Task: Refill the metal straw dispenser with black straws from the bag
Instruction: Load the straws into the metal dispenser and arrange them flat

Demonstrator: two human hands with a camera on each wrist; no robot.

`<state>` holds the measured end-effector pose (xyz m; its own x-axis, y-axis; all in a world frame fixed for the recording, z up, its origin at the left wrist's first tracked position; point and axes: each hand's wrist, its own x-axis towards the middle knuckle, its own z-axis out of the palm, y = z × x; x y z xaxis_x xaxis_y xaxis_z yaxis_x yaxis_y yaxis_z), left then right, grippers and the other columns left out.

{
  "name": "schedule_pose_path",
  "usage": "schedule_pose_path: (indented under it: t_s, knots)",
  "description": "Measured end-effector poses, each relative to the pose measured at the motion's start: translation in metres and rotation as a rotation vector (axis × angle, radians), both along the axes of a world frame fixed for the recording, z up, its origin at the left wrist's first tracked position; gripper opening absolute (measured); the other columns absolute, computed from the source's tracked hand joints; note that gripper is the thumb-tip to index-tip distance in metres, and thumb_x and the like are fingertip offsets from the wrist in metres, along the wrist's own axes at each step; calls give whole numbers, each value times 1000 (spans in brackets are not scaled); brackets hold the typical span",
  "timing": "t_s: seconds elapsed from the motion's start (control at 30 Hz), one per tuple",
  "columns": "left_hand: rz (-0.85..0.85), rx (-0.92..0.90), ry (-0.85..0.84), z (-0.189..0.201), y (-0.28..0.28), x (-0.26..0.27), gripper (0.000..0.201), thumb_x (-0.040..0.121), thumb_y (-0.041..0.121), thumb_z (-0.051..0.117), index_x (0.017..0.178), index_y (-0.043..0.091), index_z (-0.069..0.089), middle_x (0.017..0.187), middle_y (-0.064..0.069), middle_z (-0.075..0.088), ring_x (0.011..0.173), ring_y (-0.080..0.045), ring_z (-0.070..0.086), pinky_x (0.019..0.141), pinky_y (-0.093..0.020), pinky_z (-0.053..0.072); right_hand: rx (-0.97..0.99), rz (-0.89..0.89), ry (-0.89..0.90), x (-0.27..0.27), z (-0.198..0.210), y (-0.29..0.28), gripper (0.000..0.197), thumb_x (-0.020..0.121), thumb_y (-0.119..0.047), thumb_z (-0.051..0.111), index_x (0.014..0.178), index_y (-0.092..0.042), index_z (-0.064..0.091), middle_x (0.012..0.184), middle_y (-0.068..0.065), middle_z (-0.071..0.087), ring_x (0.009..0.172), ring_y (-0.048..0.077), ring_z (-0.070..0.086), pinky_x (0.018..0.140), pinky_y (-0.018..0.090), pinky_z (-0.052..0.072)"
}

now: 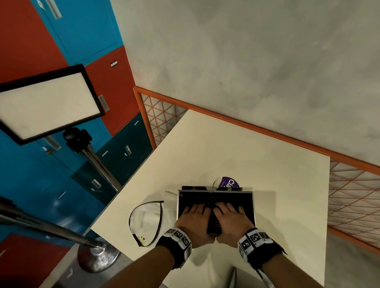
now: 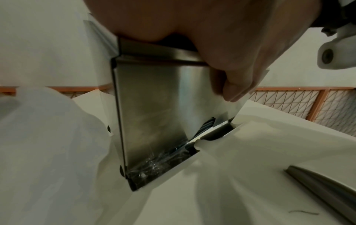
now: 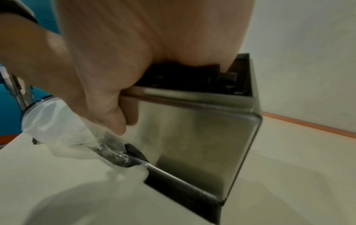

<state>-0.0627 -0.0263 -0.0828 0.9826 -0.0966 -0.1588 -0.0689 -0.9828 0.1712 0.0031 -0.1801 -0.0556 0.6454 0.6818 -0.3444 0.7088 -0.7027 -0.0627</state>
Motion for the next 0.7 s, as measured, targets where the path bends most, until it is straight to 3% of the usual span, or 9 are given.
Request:
schedule_pose_path:
  t_s: [0.2,0.47,0.6,0.7]
  knots:
    - [7,-15,4,-1,0,0,89,72,62,60,146,16,40,149,-7,45,139,-27,41,118,-44,30,-4,4,-34,-1,-4,0,74,66,-47,60,133,-23,40,135,0,40,125,24,38,97,49,32]
    - [-3,17,-14,-1,1,-1,79,69,64,57,132,18,48,127,-5,52,117,-28,50,100,-44,44,14,-27,7,-1,-5,0,74,68,-46,61,134,-25,36,140,-2,41,127,21,41,100,48,32]
    - [-6,8,-5,-2,0,0,82,69,65,59,135,18,46,130,-5,54,118,-28,53,102,-44,43,20,-27,14,0,-5,0,80,69,-48,60,141,-25,33,151,-2,34,134,21,37,105,48,29]
    - [2,0,18,-1,0,1,87,69,65,60,140,19,43,136,-5,53,122,-28,52,106,-44,40,31,-14,-12,-1,-5,0,80,68,-48,58,141,-23,35,149,-2,36,132,22,39,103,48,31]
